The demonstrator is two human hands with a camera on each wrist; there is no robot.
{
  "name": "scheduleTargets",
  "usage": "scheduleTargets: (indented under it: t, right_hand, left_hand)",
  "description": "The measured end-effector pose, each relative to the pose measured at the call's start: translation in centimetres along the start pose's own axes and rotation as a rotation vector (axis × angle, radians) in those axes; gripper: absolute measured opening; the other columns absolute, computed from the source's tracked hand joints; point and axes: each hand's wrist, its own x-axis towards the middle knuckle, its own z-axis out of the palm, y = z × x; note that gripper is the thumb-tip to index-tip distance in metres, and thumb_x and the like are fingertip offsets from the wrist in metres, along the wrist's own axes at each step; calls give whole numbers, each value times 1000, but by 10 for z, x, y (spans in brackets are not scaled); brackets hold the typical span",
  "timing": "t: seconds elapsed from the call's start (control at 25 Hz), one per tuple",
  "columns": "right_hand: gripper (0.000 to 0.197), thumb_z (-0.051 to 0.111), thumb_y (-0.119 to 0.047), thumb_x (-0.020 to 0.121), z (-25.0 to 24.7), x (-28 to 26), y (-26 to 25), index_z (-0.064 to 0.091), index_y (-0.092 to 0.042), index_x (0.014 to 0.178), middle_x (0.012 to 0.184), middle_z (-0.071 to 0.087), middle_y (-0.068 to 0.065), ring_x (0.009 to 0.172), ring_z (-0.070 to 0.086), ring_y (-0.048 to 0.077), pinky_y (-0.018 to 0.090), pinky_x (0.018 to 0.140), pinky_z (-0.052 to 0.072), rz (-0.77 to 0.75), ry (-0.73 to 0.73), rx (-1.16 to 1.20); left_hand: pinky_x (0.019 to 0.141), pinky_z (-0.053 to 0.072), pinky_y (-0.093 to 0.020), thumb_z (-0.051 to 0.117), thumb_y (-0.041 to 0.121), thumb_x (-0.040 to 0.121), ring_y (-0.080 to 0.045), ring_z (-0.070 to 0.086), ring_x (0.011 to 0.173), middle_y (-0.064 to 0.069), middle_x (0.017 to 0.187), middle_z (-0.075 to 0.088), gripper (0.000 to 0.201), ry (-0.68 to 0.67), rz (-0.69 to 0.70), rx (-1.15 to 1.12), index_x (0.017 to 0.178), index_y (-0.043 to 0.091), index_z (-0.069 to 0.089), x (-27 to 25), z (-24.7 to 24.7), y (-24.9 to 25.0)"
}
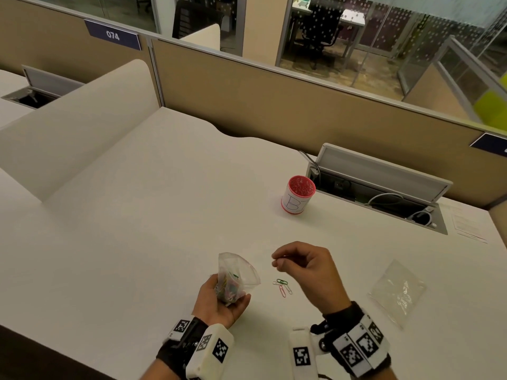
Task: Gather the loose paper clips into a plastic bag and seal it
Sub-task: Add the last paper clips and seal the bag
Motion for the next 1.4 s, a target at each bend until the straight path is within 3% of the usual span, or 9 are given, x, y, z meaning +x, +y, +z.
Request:
scheduleTargets:
  t: [0.16, 0.28, 0.4, 0.56, 0.72, 0.92, 1.08, 1.24, 1.4]
  right_hand:
    - [16, 69, -6, 80, -18, 16, 63, 73, -20, 87, 86, 74, -4, 79, 67, 9, 29, 83, 56, 156, 33, -460]
    - [32, 67, -20, 85, -15, 15, 109, 64, -18, 117, 117, 65, -2, 105, 59, 14, 25, 95, 45, 255, -148, -817]
    - [41, 63, -24, 86, 1, 10, 131, 57, -15, 125, 124, 53, 0, 114, 50, 20, 24, 92, 40, 192, -209, -919]
    - [23, 58, -18, 88, 15, 16, 136, 66, -12, 109, 112, 58, 3, 101, 57, 20, 18, 74, 36, 116, -145, -966]
    - [16, 52, -17, 91, 20, 29, 124, 67, -11, 96, 100, 66, 5, 93, 61, 21, 25, 74, 40, 211, -241, -1128]
    - [23, 54, -14, 81, 24, 30, 111, 41, -13, 62, 64, 44, 0, 71, 48, 24, 25, 62, 37, 364, -300, -1177]
    - [24, 63, -19, 71, 13, 23, 91, 47, -17, 53, 55, 51, -2, 60, 55, 19, 22, 48, 39, 373, -257, -937]
    - [15, 69, -6, 70, 5, 11, 35, 65, -9, 56, 55, 65, 9, 49, 59, 13, 35, 54, 56, 141, -14, -294]
    - [10, 72, -3, 76, 21, 3, -19, 72, -10, 69, 65, 69, 8, 58, 62, 16, 29, 58, 55, -48, -66, -8]
  left_hand:
    - [57, 57, -48, 52, 31, 91, -30, 53, 76, -18, 97, 54, 30, 17, -12, -9, 101, 3, 57, 0, 0, 0]
    - [56, 57, -48, 53, 32, 90, -31, 52, 76, -18, 99, 54, 31, 15, -8, -13, 101, 3, 57, 0, -1, 3]
    - [56, 57, -49, 54, 32, 90, -30, 52, 76, -18, 99, 54, 31, 22, -9, -22, 100, 3, 56, -1, -2, 5]
    - [57, 56, -49, 52, 32, 91, -30, 52, 75, -18, 97, 54, 31, 24, -20, -9, 100, 3, 56, -3, 0, 2]
    - [55, 57, -46, 52, 32, 91, -30, 53, 74, -18, 96, 54, 32, 19, -12, -13, 101, 2, 57, -4, 0, 4]
    - [55, 57, -46, 52, 32, 91, -30, 52, 75, -18, 97, 54, 31, 26, -1, -7, 101, 3, 57, -6, 1, 5]
    - [54, 59, -44, 53, 31, 91, -30, 52, 75, -18, 99, 54, 32, 23, 6, -5, 104, 3, 56, -7, -1, 4]
    - [56, 58, -46, 54, 30, 90, -31, 53, 74, -18, 100, 53, 36, 36, 15, 4, 113, 3, 55, -4, -1, 2]
    - [59, 59, -45, 54, 30, 90, -33, 55, 79, -20, 107, 55, 42, 29, 12, 34, 121, 3, 53, -4, 4, -4]
